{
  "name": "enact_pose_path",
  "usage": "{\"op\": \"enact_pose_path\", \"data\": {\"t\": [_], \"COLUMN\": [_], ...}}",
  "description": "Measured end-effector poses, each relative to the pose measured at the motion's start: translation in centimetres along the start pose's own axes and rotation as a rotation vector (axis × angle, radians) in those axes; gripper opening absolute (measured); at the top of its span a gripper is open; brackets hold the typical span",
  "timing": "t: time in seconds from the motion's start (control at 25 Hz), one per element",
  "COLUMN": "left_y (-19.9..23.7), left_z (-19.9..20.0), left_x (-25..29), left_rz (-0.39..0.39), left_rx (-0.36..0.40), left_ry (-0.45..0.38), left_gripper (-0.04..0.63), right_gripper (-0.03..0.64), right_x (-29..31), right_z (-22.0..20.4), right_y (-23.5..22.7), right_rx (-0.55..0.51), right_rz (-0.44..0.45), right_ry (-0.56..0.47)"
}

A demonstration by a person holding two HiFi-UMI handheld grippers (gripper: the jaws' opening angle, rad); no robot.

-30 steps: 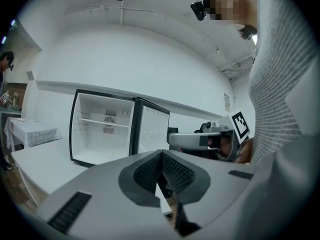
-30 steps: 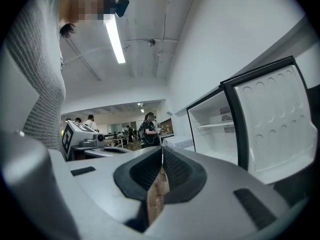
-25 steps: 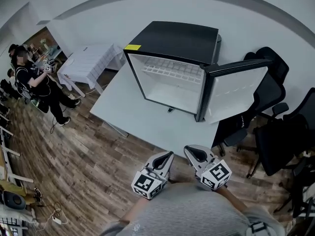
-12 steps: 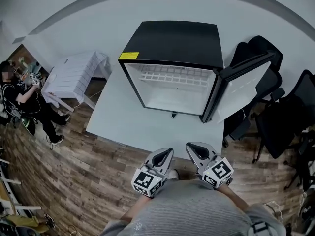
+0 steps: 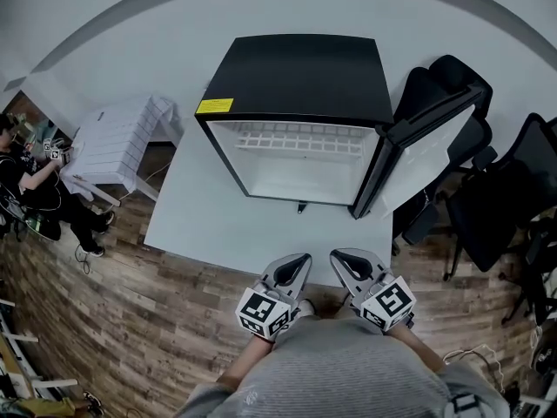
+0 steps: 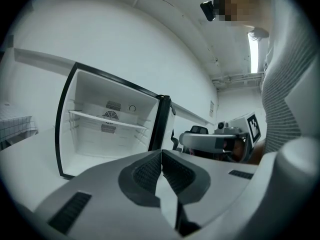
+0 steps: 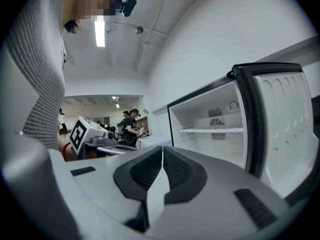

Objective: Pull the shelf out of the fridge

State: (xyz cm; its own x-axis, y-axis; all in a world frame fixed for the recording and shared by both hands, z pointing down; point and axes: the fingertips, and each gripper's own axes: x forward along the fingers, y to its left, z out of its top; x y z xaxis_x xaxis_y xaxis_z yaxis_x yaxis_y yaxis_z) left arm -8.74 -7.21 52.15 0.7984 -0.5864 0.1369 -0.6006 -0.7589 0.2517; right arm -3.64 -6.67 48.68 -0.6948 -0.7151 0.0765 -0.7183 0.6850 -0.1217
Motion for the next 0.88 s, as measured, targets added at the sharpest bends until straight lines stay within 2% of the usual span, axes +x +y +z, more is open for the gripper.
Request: {"op": "enact_pose_path", "data": {"t": [0.32, 0.68, 0.8, 0.88], "left_y": [-0.5, 5.0, 6.9, 8.0], "left_z": [0.7, 3.2, 3.9, 4.2], "left_x": [2.8, 4.7, 5.4, 6.2], "left_rz": [0.012, 0.079, 0.072, 0.046], "left_rx": [-0.089, -0.253, -0.311, -0.389], "left_ry": [-0.006, -0.065, -0.067, -0.076], "left_gripper": [0.012, 0.012, 0.012, 0.013], "right_gripper": [0.014, 0.014, 0.014, 0.014], "right_x": [0.8, 5.9, 6.9, 7.2], "right_z": [1.4, -0.4, -0.4, -0.2], "right_y": [-2.3, -4.2, -4.5, -4.8], "right_rx": [-0.027, -0.049, -0.061, -0.059], "right_rz": [0.052, 0.146, 0.154, 0.147], "right_ry": [0.014, 0.092, 0.099, 0.094]}}
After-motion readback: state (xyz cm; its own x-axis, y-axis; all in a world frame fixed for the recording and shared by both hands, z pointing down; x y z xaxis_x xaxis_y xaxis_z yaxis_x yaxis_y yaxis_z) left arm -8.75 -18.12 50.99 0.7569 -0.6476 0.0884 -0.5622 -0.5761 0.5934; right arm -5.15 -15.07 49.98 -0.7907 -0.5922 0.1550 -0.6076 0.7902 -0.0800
